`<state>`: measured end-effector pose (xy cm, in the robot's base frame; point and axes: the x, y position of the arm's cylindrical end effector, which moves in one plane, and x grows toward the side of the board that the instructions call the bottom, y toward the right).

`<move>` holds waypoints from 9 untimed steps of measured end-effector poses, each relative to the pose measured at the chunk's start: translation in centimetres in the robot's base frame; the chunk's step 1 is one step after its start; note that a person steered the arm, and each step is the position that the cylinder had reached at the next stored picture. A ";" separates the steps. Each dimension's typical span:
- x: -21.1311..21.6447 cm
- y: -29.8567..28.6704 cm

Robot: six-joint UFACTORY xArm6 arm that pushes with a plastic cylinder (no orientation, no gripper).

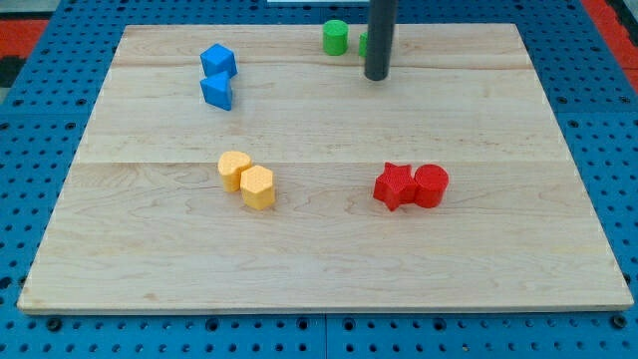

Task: Touch the bottom of green circle

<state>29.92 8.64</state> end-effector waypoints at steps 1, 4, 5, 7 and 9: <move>-0.2 0.6; 0.3 2.1; 1.9 0.9; 2.4 -6.0; -2.9 -7.2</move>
<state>27.06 1.43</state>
